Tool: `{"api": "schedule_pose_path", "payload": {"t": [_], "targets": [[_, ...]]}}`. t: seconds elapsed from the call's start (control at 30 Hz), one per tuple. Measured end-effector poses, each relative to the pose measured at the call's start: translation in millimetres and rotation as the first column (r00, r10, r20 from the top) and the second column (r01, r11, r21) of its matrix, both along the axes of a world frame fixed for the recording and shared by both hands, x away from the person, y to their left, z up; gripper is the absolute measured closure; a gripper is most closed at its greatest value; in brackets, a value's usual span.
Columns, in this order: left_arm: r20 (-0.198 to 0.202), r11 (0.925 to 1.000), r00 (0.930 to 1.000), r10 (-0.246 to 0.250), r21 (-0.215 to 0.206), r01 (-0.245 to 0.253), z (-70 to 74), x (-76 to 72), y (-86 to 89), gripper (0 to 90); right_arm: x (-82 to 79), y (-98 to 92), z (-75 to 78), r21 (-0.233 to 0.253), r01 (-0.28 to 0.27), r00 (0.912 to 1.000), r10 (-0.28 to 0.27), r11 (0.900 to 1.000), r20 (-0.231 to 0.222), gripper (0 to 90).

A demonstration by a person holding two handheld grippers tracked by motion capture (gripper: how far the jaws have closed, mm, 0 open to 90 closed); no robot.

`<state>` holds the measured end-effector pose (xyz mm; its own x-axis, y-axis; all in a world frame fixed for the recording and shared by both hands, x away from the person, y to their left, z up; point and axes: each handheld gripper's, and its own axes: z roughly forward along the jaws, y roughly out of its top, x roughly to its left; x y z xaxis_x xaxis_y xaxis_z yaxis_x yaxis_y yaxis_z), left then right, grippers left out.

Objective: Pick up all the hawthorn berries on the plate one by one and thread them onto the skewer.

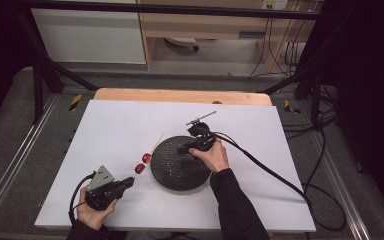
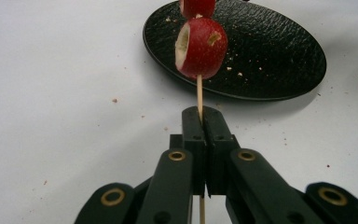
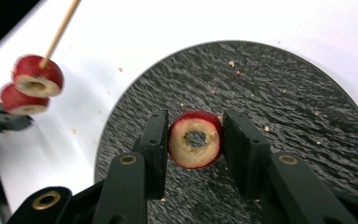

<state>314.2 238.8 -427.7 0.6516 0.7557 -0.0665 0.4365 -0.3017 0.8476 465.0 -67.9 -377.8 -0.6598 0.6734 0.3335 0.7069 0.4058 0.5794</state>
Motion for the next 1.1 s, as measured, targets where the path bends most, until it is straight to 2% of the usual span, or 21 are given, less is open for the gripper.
{"api": "schedule_pose_path", "payload": {"t": [0.1, 0.2, 0.33, 0.5, 0.6, 0.67, 0.73, 0.8, 0.87, 0.97, 1.1], "targets": [[0.002, 1.0000, 1.0000, -0.001, -0.003, 0.001, 0.0, -0.3, -1.5, 88.5, -5.6, -7.1, -1.8, 0.069, 0.020, 0.9996, -0.022, 0.997, 0.020, 62.4], [0.002, 1.0000, 1.0000, -0.002, -0.004, 0.002, 0.0, -0.9, -3.6, 88.5, -11.9, -13.4, -4.1, 0.138, 0.046, 0.9976, -0.053, 0.989, 0.045, 62.4], [0.009, 1.0000, 1.0000, -0.002, -0.006, 0.002, 0.4, -2.3, -5.7, 88.5, -19.2, -20.7, -5.0, 0.244, 0.075, 0.9938, -0.093, 0.967, 0.062, 62.4], [0.010, 0.9999, 1.0000, -0.002, -0.016, 0.002, 0.3, -3.5, -8.3, 88.5, -27.7, -28.5, -6.0, 0.375, 0.112, 0.9864, -0.148, 0.920, 0.070, 62.5], [0.012, 0.9998, 0.9999, -0.004, -0.022, 0.004, 0.2, -4.5, -10.6, 88.5, -31.7, -32.2, -7.9, 0.452, 0.136, 0.9807, -0.185, 0.881, 0.065, 62.5], [0.015, 0.9997, 0.9999, -0.005, -0.025, 0.006, 0.3, -5.4, -12.3, 88.5, -33.6, -33.9, -9.0, 0.483, 0.152, 0.9760, -0.208, 0.862, 0.064, 62.5], [0.016, 0.9995, 0.9999, -0.003, -0.030, 0.003, 0.1, -6.0, -14.1, 88.5, -34.9, -35.4, -10.9, 0.520, 0.165, 0.9711, -0.230, 0.838, 0.063, 62.5], [0.015, 0.9993, 0.9999, -0.004, -0.037, 0.005, -0.5, -6.3, -15.9, 88.5, -35.9, -36.6, -12.5, 0.541, 0.174, 0.9670, -0.246, 0.823, 0.064, 62.5], [0.015, 0.9992, 0.9999, -0.005, -0.040, 0.006, -0.9, -7.0, -17.8, 88.5, -36.4, -37.9, -14.3, 0.571, 0.179, 0.9650, -0.256, 0.801, 0.057, 62.5], [0.019, 0.9990, 0.9998, -0.004, -0.045, 0.005, -1.2, -8.3, -20.5, 88.5, -37.2, -39.5, -15.2, 0.599, 0.196, 0.9574, -0.284, 0.777, 0.054, 62.5], [0.020, 0.9987, 0.9998, -0.001, -0.051, 0.002, -1.5, -9.6, -23.9, 88.5, -38.9, -41.5, -15.0, 0.639, 0.213, 0.9461, -0.319, 0.739, 0.054, 62.6]]}}
